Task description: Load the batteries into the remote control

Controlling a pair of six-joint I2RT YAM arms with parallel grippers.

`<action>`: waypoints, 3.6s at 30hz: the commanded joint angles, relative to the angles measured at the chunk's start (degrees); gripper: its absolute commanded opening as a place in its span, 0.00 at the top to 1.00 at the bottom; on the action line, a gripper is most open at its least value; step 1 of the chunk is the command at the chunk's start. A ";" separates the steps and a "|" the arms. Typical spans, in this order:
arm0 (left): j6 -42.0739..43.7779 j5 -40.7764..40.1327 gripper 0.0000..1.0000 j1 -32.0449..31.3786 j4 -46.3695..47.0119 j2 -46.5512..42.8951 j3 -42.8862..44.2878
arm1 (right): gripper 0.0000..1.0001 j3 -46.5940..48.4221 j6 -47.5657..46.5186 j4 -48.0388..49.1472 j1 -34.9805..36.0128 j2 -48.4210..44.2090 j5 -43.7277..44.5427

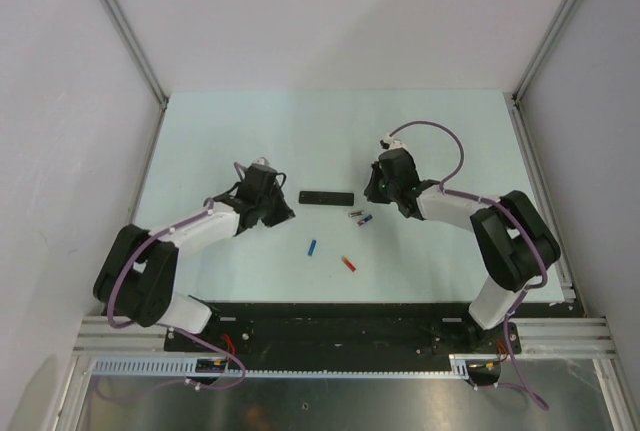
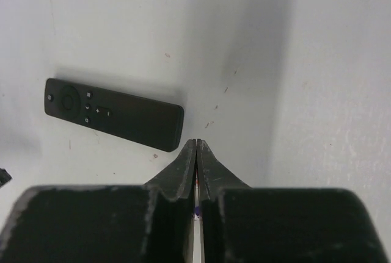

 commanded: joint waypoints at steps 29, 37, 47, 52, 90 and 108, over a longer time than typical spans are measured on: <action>0.39 2.28 1.00 2.44 3.25 25.44 19.63 | 1.00 7.56 -1.33 -0.58 2.81 11.05 -1.49; 0.66 3.42 1.00 2.88 3.08 29.66 25.69 | 1.00 7.56 -0.54 0.91 5.44 11.66 -5.00; 2.24 3.69 0.88 7.09 2.46 29.15 30.45 | 1.00 9.41 1.91 -1.01 5.98 11.41 -3.00; 6.10 0.34 0.01 7.80 1.32 20.63 27.81 | 0.73 9.23 0.26 -9.45 2.72 2.18 4.47; -0.13 -20.57 0.20 -10.74 -23.82 38.72 47.94 | 0.32 -1.14 -1.24 -24.66 13.27 -33.25 16.44; -0.40 -19.00 0.50 -10.22 -25.84 44.52 51.28 | 0.32 -2.28 -0.89 -25.19 12.92 -34.30 16.26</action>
